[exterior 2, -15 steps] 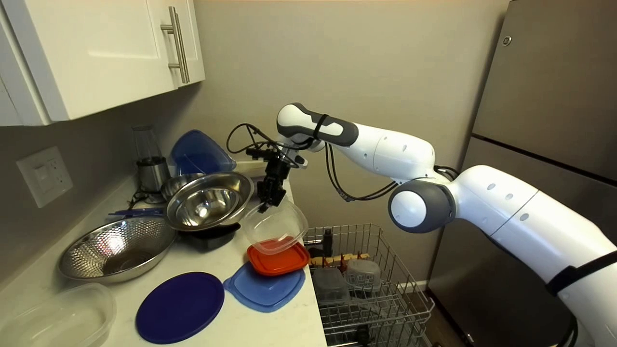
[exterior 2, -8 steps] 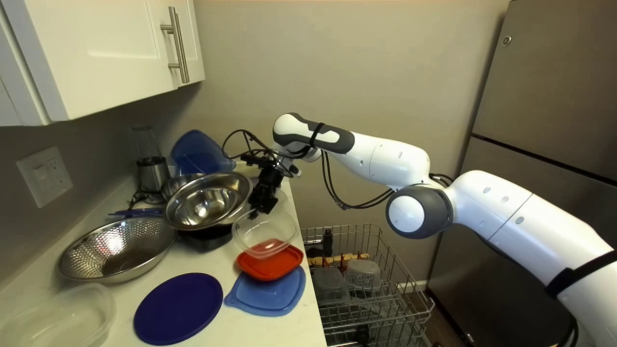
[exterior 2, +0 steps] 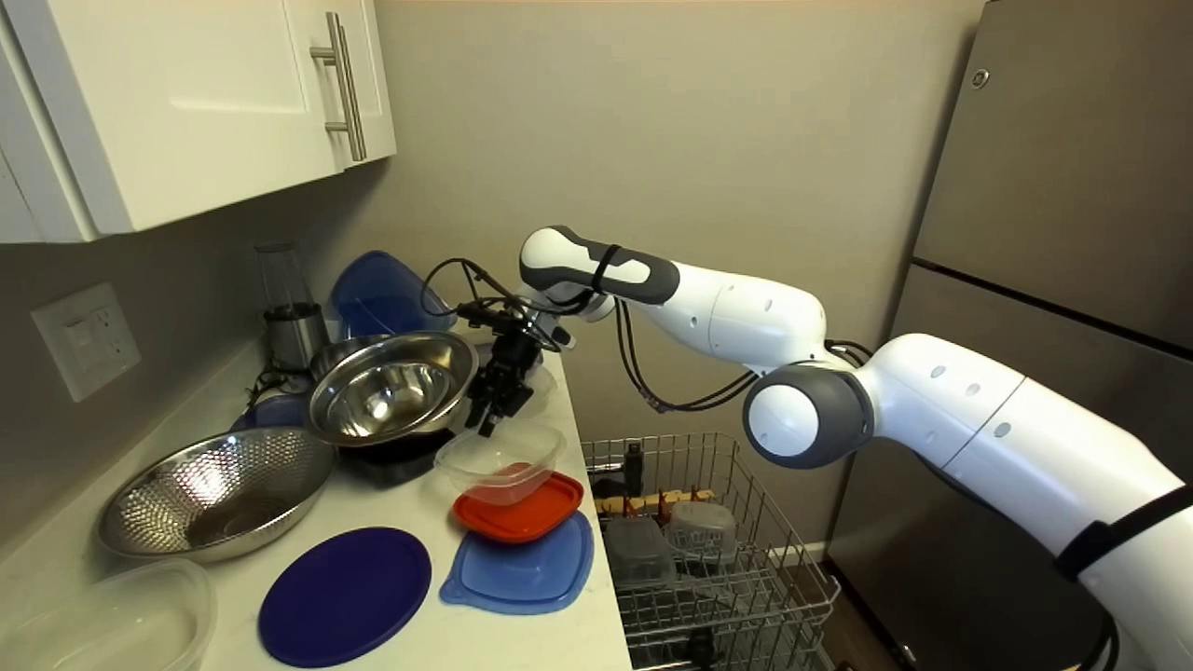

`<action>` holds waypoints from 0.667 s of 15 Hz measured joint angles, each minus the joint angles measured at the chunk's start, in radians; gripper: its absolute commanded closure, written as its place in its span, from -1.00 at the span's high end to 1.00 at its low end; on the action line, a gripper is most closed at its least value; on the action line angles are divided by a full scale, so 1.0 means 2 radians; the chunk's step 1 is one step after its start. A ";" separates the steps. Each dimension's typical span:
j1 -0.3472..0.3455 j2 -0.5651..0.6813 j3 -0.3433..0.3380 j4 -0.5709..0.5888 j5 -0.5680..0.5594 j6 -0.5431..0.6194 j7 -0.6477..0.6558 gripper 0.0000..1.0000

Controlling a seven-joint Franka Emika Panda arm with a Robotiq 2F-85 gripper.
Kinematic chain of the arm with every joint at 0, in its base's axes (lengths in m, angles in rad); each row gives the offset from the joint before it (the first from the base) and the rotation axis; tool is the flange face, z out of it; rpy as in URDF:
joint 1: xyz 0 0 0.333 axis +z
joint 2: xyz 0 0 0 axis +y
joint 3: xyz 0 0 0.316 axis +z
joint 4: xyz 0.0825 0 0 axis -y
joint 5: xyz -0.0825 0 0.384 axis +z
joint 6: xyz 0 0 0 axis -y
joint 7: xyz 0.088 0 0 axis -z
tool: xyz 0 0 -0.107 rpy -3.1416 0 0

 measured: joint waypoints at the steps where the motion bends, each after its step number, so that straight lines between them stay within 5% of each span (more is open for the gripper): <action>1: 0.001 0.001 0.000 0.000 0.000 0.000 0.000 0.49; 5: 0.005 0.003 -0.002 -0.001 0.000 -0.028 0.000 0.96; 10: 0.024 -0.015 -0.010 0.000 -0.007 -0.099 0.001 1.00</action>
